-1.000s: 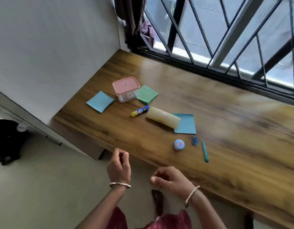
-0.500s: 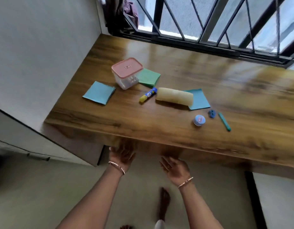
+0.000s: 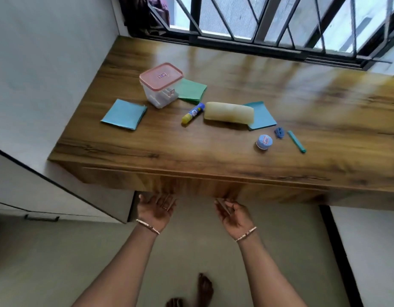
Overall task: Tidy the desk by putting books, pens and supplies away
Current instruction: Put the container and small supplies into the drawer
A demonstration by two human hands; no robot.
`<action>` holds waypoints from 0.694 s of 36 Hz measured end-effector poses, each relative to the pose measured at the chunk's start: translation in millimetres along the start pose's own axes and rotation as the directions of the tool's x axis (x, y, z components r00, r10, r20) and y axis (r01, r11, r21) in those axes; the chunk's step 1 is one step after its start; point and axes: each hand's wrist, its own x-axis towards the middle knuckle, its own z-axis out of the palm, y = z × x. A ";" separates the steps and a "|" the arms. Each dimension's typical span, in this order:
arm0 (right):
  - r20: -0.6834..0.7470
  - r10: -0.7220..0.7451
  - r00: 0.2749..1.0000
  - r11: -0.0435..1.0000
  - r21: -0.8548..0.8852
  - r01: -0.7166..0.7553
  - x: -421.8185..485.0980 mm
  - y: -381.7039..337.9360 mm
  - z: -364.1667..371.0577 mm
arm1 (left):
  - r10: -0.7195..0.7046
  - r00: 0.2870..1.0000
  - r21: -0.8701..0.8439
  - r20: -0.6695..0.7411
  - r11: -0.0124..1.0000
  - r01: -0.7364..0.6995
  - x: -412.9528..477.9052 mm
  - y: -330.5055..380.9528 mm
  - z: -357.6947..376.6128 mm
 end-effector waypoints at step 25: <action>-0.049 0.137 0.989 0.991 0.017 -0.136 -167.3 67.4 -91.8 | -0.146 0.947 -0.009 -0.285 0.989 0.150 -141.8 -32.9 -91.3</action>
